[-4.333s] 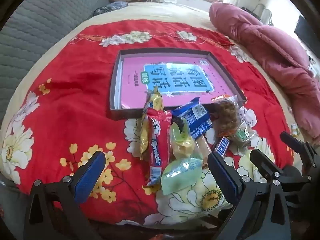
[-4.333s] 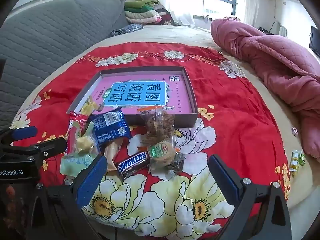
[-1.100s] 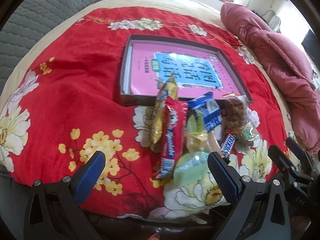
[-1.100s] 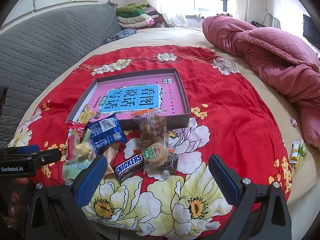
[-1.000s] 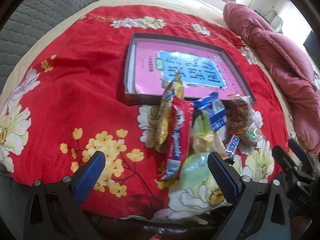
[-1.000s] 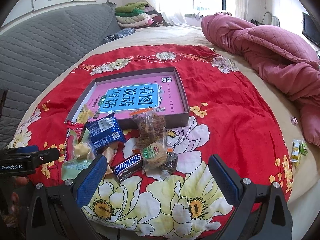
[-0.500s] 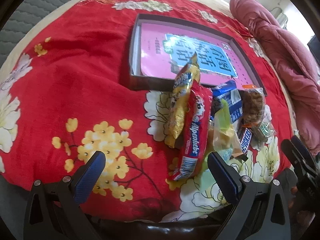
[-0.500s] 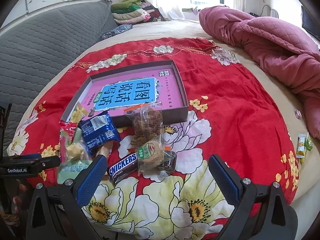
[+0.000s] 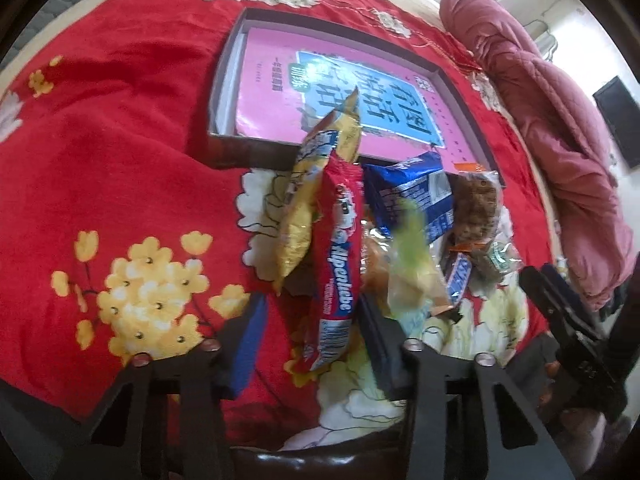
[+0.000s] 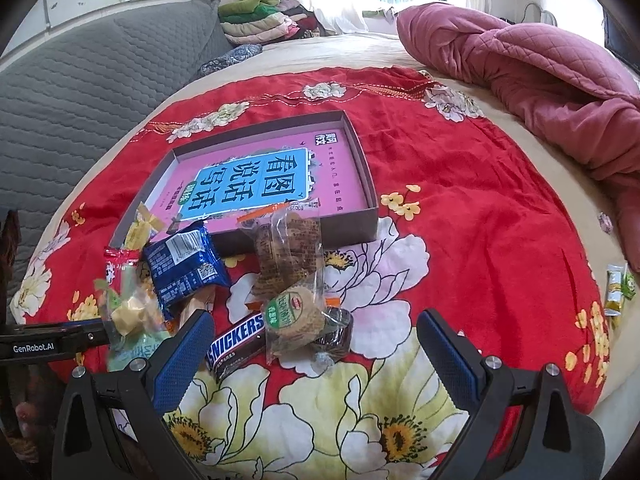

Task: Organize snacks
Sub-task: 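Lower the left tool onto the red Alpenliebe stick and close it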

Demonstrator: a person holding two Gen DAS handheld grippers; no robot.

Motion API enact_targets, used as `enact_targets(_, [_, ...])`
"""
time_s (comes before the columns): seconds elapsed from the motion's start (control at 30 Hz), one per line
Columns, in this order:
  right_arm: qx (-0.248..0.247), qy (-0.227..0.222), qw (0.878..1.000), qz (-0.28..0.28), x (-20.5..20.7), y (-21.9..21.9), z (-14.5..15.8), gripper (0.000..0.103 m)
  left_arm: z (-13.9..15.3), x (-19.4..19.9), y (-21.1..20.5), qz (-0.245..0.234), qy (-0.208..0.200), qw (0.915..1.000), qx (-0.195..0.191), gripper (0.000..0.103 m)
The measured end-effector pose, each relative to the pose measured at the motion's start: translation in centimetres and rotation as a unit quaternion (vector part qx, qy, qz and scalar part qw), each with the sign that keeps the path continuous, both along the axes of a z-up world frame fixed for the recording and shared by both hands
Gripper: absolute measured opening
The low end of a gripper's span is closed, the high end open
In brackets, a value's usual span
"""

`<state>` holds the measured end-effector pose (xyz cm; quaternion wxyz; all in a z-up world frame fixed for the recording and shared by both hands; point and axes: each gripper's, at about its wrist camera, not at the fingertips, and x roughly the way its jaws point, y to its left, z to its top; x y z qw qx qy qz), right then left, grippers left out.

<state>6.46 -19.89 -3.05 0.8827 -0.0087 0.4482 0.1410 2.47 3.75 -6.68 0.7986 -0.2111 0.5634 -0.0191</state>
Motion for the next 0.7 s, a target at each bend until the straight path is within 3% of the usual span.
enact_targets(0.33, [-0.012,0.016,0.999,0.030,1.5,0.2,-2.1,0.102,-0.3,0.8,0.2,-0.002,-0.010,0.9998,-0.016,0.040])
enact_targets(0.53, [-0.014,0.028,0.998,0.048,2.1,0.7,-3.2,0.078,-0.6,1.2,0.3,-0.002,-0.014,0.9996,-0.026,0.039])
enact_targets(0.7, [-0.023,0.016,0.997,0.068,2.1,1.2,-3.2,0.050,-0.4,1.4,0.0,-0.012,-0.025,0.9992,-0.031,0.024])
